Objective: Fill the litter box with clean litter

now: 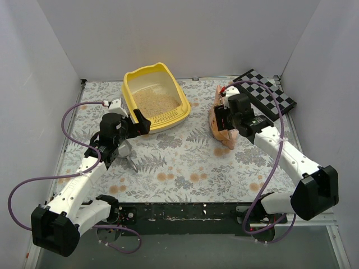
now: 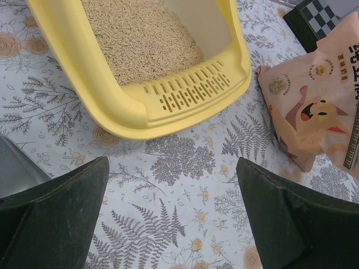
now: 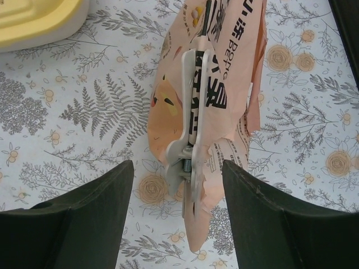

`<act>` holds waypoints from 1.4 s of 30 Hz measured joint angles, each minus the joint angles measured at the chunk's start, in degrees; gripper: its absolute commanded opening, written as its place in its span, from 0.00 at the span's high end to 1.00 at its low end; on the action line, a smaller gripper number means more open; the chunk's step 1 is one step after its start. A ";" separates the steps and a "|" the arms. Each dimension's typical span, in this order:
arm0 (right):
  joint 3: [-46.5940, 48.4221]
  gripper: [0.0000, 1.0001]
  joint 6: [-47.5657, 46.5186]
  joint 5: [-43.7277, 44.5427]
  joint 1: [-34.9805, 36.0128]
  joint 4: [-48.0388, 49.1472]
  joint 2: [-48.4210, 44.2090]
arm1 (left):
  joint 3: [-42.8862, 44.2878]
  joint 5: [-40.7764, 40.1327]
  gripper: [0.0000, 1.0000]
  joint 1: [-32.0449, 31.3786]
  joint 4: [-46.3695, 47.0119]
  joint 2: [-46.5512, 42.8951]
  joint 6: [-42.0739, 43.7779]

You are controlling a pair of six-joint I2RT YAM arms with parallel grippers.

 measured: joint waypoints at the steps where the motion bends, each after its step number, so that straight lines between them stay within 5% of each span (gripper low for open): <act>1: 0.00 0.32 0.13 0.68 0.22 -0.02 0.26 | 0.00 0.00 0.02 0.00 0.00 0.00 0.00; 6: 0.24 0.47 0.50 4.66 1.84 -0.59 1.51 | 0.00 1.36 0.02 0.00 0.00 0.00 0.00; 10: 0.35 0.97 0.22 7.72 2.82 -0.72 2.36 | 0.00 2.08 0.02 0.00 0.00 0.00 0.00; 11: 0.39 0.99 0.22 8.57 2.99 -0.90 2.62 | 0.00 2.23 0.02 0.00 0.00 0.00 0.00; 20: 0.63 0.99 0.87 15.85 4.20 -2.36 1.51 | 0.00 2.97 0.02 0.00 -0.07 0.00 0.02; 31: -0.09 0.99 7.17 21.46 4.04 -11.21 -11.93 | 0.00 3.23 0.02 0.00 -0.13 0.02 0.00; 42: -14.43 0.99 17.55 18.95 -0.92 -14.67 -19.67 | 0.00 3.37 0.02 0.00 -0.20 0.66 0.00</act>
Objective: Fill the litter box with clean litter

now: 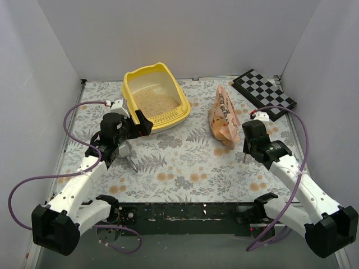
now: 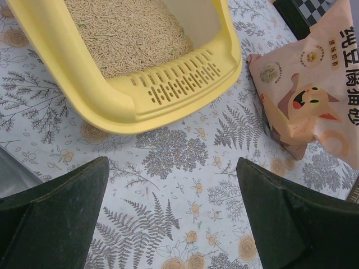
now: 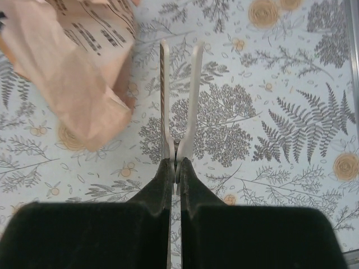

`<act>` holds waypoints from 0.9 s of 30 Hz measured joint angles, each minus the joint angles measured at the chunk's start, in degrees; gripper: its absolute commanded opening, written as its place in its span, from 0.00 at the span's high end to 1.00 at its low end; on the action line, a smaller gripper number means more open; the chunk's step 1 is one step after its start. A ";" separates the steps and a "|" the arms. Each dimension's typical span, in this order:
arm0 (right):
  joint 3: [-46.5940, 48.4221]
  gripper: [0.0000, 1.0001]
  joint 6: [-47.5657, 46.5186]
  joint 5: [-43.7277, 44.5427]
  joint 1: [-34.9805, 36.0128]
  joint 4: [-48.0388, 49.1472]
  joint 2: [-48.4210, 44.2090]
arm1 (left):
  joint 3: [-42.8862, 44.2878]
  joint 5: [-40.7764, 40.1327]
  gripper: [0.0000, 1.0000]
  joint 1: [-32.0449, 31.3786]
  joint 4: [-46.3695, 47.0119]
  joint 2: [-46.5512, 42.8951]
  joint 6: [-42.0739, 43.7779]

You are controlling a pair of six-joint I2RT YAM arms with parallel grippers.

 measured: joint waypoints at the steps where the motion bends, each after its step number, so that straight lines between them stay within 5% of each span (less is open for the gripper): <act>1: -1.33 0.99 0.55 -0.15 -0.59 0.11 -0.33 | 0.00 0.04 0.02 0.00 0.02 0.00 0.00; 7: -11.54 0.99 2.82 -7.15 -10.05 3.21 -0.46 | 0.00 0.39 0.02 0.00 0.02 0.00 -0.09; 13: -14.71 0.57 2.73 -16.24 -17.49 5.53 0.68 | 0.00 0.98 0.02 0.00 0.02 -0.02 -0.39; 18: -13.46 0.36 2.38 -17.62 -17.90 4.92 1.03 | 0.00 1.44 0.02 0.00 0.02 -0.20 -0.46; 27: 6.14 0.32 -0.50 -16.50 -17.92 3.39 4.66 | 0.00 2.60 0.02 0.00 0.02 -0.70 -0.50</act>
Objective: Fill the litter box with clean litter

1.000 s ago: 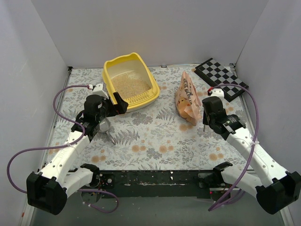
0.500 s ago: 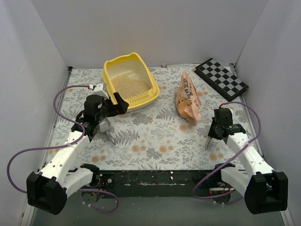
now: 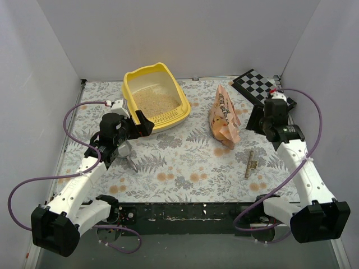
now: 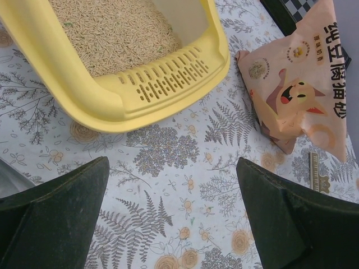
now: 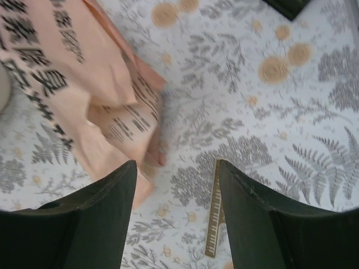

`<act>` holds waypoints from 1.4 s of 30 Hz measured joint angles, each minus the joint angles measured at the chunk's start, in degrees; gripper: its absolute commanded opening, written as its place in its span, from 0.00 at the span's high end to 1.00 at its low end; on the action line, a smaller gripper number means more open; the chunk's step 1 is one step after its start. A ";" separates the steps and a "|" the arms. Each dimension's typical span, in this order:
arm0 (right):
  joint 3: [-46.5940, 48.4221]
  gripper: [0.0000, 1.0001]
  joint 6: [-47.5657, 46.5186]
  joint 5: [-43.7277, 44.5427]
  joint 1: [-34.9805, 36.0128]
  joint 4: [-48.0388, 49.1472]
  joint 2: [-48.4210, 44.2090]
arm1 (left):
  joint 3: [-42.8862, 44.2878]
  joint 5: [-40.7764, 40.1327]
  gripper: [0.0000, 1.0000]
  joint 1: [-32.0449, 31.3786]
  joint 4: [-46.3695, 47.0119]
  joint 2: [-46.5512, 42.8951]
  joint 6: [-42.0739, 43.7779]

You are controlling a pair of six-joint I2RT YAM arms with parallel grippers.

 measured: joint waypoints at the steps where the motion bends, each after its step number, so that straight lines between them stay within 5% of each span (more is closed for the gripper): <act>1: 2.89 0.32 -0.66 -0.63 0.00 0.72 1.64 | 0.00 0.07 0.02 0.00 0.00 0.00 0.00; 9: 14.64 0.28 -7.43 -8.13 2.21 4.66 13.66 | 0.00 0.70 0.02 0.00 0.02 0.07 0.00; 24: 26.27 0.23 -14.99 -5.73 11.72 7.41 33.51 | 0.00 1.49 0.02 0.00 0.00 0.85 0.00; 26: 26.27 0.32 -15.13 -5.05 11.76 7.58 35.78 | 0.00 1.49 0.02 0.00 0.00 0.98 0.00; 28: 26.34 0.56 -15.50 -4.98 11.80 7.74 38.14 | 0.00 1.53 0.02 0.00 0.00 1.18 0.00; 30: 26.93 0.98 -16.41 -5.03 12.17 7.76 40.54 | 0.00 1.53 0.02 0.00 0.00 1.36 0.00; 42: 25.14 0.99 -27.06 1.46 19.78 8.76 40.26 | 0.00 1.49 0.02 0.00 -0.02 1.51 0.02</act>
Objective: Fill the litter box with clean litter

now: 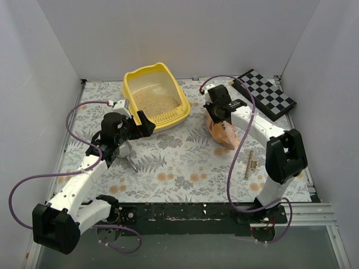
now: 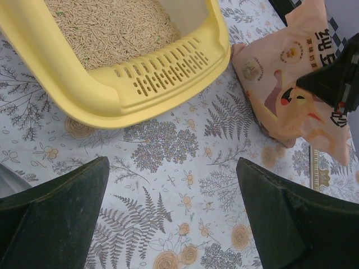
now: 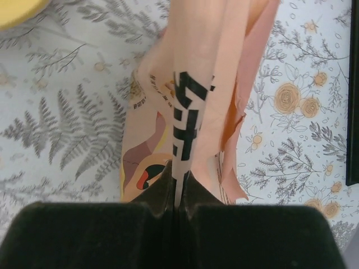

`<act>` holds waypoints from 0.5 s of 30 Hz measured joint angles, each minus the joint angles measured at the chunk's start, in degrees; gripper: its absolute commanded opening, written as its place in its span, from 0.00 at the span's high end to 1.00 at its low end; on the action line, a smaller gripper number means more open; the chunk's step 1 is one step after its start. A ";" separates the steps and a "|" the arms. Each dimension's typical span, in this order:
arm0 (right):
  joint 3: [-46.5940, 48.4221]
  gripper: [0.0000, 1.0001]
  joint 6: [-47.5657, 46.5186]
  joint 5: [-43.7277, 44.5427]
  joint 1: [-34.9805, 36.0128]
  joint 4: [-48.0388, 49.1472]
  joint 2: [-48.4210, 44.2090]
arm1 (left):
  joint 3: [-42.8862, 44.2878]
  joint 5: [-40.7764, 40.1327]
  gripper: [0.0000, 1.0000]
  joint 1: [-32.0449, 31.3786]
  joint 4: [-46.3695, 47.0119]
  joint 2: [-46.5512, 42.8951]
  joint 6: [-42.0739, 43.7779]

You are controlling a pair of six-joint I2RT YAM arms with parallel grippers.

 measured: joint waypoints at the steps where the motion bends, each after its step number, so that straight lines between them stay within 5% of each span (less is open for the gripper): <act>1: -0.96 0.99 -1.01 -0.35 0.66 0.13 -0.98 | 0.00 0.00 0.02 0.00 0.00 0.00 0.00; 15: -18.12 0.99 -18.43 -22.93 15.30 -6.03 -24.48 | 0.00 -4.92 0.02 0.00 -0.24 -4.39 -0.02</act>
